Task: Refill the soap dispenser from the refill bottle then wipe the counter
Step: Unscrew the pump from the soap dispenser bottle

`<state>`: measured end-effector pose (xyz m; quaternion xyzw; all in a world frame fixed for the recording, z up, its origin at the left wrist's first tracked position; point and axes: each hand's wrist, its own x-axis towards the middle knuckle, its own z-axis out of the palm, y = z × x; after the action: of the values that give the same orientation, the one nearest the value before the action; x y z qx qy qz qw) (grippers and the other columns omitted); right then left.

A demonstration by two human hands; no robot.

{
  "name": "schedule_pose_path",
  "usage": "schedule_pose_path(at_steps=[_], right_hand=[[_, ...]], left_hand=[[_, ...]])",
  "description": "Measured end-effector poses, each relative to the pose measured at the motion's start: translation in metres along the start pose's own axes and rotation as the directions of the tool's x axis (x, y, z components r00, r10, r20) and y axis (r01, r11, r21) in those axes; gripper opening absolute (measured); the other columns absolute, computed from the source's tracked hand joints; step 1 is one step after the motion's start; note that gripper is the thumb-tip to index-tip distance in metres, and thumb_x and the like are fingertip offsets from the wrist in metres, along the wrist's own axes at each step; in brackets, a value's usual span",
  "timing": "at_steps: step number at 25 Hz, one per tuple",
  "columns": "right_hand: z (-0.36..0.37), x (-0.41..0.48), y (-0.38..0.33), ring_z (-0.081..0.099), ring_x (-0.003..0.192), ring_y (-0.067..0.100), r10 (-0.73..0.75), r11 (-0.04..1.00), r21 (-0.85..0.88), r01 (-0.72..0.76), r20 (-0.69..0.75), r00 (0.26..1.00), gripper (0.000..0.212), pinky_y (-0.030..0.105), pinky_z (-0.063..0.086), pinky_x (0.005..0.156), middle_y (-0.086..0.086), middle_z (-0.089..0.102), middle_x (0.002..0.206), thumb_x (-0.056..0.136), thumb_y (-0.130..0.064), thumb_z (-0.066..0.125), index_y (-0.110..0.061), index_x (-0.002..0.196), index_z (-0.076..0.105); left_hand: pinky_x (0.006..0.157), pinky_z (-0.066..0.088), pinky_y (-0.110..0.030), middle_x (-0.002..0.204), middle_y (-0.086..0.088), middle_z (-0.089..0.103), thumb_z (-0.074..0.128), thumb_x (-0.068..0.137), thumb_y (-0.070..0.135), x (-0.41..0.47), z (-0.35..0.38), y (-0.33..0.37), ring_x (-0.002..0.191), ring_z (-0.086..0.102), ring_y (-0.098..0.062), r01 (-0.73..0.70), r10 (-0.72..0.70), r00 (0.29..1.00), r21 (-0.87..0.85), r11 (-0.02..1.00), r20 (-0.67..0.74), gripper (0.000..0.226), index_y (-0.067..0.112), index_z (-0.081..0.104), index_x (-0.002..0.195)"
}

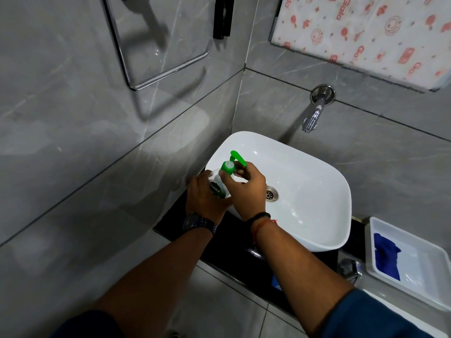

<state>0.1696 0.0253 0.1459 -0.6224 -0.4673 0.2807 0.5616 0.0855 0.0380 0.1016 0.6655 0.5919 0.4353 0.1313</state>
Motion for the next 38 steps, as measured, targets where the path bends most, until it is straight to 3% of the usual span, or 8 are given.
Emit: schedule_pose_path(at_steps=[3, 7, 12, 16, 19, 25, 30, 38], right_hand=[[0.003, 0.000, 0.000, 0.061, 0.091, 0.013, 0.019, 1.000, -0.005, -0.019, -0.031, 0.999, 0.028, 0.029, 0.052, 0.081, -0.003, 0.062, 0.096, 0.079, -0.021, 0.074, -0.020, 0.104, 0.063], [0.005, 0.000, -0.001, 0.064, 0.092, 0.011, 0.066, 0.993, 0.097, -0.065, -0.009, 0.998, 0.034, 0.035, 0.055, 0.081, -0.007, 0.068, 0.094, 0.078, -0.019, 0.075, -0.023, 0.106, 0.056], [0.007, 0.002, -0.002, 0.059, 0.078, 0.004, 0.036, 0.998, 0.051, -0.034, -0.044, 0.998, 0.023, 0.021, 0.050, 0.071, -0.008, 0.067, 0.084, 0.075, -0.021, 0.079, -0.014, 0.095, 0.069], [0.007, 0.001, -0.003, 0.063, 0.088, 0.004, 0.040, 0.999, 0.018, -0.040, -0.014, 0.999, 0.030, 0.032, 0.056, 0.078, -0.010, 0.068, 0.093, 0.076, -0.021, 0.078, -0.015, 0.103, 0.067], [0.006, 0.001, -0.009, 0.063, 0.091, 0.009, 0.004, 1.000, 0.012, -0.004, -0.048, 0.999, 0.025, 0.041, 0.055, 0.081, -0.005, 0.070, 0.095, 0.078, -0.021, 0.076, -0.014, 0.101, 0.069], [-0.003, 0.015, -0.058, 0.061, 0.081, 0.012, -0.157, 0.964, 0.174, 0.203, -0.247, 0.956, 0.022, 0.024, 0.048, 0.068, 0.002, 0.069, 0.093, 0.081, -0.017, 0.073, -0.011, 0.102, 0.067], [-0.016, 0.032, -0.105, 0.059, 0.075, 0.009, -0.324, 0.864, 0.259, 0.433, -0.373, 0.870, 0.021, 0.027, 0.050, 0.068, 0.003, 0.068, 0.092, 0.080, -0.016, 0.072, -0.018, 0.100, 0.065], [-0.019, -0.002, 0.003, 0.062, 0.072, 0.016, -0.121, 0.958, -0.260, 0.119, 0.009, 0.993, 0.026, 0.032, 0.051, 0.069, -0.002, 0.067, 0.078, 0.070, -0.024, 0.081, -0.015, 0.088, 0.065]], left_hand=[[0.070, 0.049, -0.038, 0.088, -0.014, 0.063, 0.078, 0.053, 0.026, 0.001, 0.001, -0.001, 0.081, 0.060, -0.035, -0.026, 0.025, 0.999, -0.032, 0.999, -0.033, 0.057, 0.019, 0.046, 0.099], [0.084, 0.035, -0.024, 0.107, -0.009, 0.060, 0.045, 0.062, 0.055, 0.005, 0.006, -0.014, 0.101, 0.052, -0.026, 0.033, -0.041, 0.994, 0.084, 0.996, 0.098, 0.068, 0.012, 0.055, 0.113], [0.085, 0.032, -0.023, 0.108, -0.009, 0.062, 0.037, 0.070, 0.055, 0.007, 0.012, -0.018, 0.101, 0.053, -0.027, 0.002, -0.012, 0.998, 0.161, 0.987, 0.063, 0.064, 0.013, 0.056, 0.114], [0.086, 0.035, -0.025, 0.107, -0.006, 0.062, 0.031, 0.071, 0.056, 0.009, 0.014, -0.021, 0.100, 0.053, -0.026, -0.042, 0.028, 0.998, 0.236, 0.971, 0.065, 0.066, 0.012, 0.057, 0.113], [0.087, 0.038, -0.028, 0.108, -0.006, 0.064, 0.035, 0.074, 0.056, 0.008, 0.016, -0.024, 0.099, 0.056, -0.026, -0.063, 0.051, 0.997, 0.238, 0.969, 0.057, 0.063, 0.012, 0.058, 0.113], [0.085, 0.044, -0.032, 0.111, -0.007, 0.059, 0.068, 0.043, 0.064, 0.009, 0.007, -0.024, 0.104, 0.052, -0.023, 0.170, -0.166, 0.985, -0.081, 0.982, 0.049, 0.087, 0.015, 0.055, 0.114], [0.082, 0.045, -0.031, 0.115, -0.005, 0.056, 0.084, 0.040, 0.053, 0.020, 0.000, -0.027, 0.103, 0.052, -0.020, 0.255, -0.260, 0.966, -0.188, 0.948, -0.003, 0.088, 0.022, 0.050, 0.115], [0.069, 0.044, -0.029, 0.103, -0.004, 0.056, 0.086, 0.032, 0.056, 0.002, -0.008, -0.070, 0.089, 0.058, -0.023, 0.368, -0.373, 0.928, -0.201, 0.908, 0.015, 0.087, 0.023, 0.042, 0.099]])
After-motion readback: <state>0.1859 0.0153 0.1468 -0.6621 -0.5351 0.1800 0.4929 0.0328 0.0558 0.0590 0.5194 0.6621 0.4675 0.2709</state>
